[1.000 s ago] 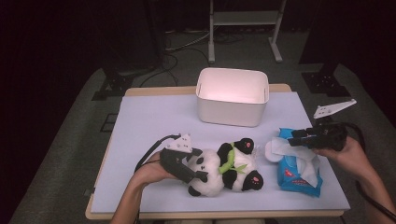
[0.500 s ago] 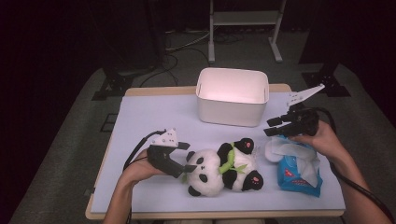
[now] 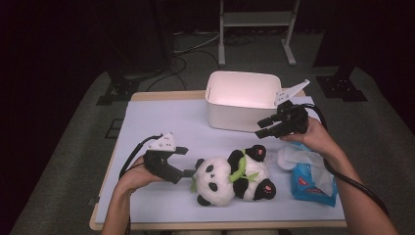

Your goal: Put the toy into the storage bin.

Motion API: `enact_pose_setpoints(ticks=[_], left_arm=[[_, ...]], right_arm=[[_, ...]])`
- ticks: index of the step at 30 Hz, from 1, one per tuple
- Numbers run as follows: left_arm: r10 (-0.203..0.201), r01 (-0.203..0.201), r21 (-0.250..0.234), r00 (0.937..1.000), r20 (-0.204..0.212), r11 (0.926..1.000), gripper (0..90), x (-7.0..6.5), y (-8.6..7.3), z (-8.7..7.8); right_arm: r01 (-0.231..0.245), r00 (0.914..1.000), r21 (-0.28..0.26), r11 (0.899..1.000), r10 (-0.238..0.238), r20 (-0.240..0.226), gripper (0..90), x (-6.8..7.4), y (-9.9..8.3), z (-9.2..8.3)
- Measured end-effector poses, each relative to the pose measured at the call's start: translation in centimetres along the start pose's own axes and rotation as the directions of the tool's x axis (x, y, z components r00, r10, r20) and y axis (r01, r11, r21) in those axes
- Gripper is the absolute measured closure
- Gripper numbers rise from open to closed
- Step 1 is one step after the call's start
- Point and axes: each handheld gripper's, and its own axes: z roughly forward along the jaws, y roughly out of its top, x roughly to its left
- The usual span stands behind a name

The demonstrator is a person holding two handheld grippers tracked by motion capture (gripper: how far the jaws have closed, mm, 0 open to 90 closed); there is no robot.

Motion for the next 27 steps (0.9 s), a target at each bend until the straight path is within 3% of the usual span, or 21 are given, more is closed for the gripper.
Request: enact_pose_setpoints(ticks=[14, 24, 27], left_arm=[[-0.027, 0.027, -0.004, 0.9995, -0.019, 0.9996, 17.9, -0.1, -0.4, -0.7], [-0.043, 0.043, -0.006, 0.9985, -0.032, 0.999, 17.8, -0.1, -0.9, -1.4], [-0.057, 0.056, -0.011, 0.9974, -0.043, 0.9984, 15.6, 0.0, -1.1, -1.7]], right_arm=[[0.084, 0.9962, 0.023, 0.996, -0.083, -0.023, 49.4, -1.2, 4.2, 1.0], [0.099, 0.995, 0.036, 0.994, -0.098, -0.018, 49.8, -2.6, 6.2, 1.7], [0.115, 0.9933, 0.065, 0.991, -0.115, -0.007, 50.9, -3.4, 6.9, 2.3]])
